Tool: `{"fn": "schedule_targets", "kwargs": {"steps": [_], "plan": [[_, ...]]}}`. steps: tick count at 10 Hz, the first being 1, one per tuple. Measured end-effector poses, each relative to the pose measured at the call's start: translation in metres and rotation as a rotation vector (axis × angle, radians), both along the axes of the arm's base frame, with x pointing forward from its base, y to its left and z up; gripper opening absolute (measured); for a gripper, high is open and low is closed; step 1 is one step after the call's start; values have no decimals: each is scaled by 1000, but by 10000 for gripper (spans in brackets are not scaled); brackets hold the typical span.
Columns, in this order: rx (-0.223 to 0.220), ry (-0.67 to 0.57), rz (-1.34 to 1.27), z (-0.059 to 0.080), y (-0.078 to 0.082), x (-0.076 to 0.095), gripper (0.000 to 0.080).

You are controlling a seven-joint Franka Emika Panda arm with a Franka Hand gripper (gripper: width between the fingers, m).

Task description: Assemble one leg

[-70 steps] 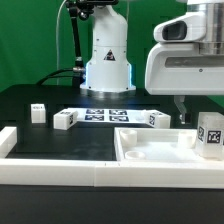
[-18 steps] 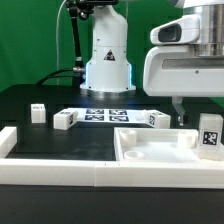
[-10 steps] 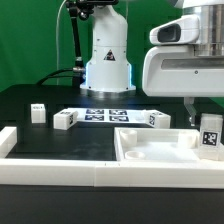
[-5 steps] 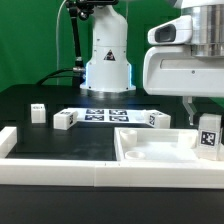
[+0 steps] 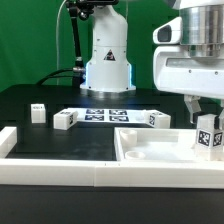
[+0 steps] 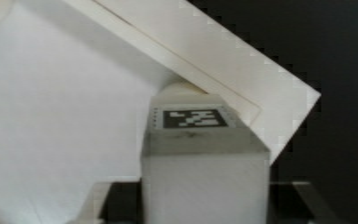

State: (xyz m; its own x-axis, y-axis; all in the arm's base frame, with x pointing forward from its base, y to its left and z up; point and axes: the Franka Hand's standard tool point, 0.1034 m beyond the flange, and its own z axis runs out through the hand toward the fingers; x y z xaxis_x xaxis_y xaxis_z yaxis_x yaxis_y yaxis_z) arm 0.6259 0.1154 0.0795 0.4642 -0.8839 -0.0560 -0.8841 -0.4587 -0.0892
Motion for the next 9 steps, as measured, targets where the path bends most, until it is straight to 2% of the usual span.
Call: {"fn": "schedule_targets", "kwargs": {"steps": [9], "plan": [[36,59,-675,1,2,-1,292]]}}
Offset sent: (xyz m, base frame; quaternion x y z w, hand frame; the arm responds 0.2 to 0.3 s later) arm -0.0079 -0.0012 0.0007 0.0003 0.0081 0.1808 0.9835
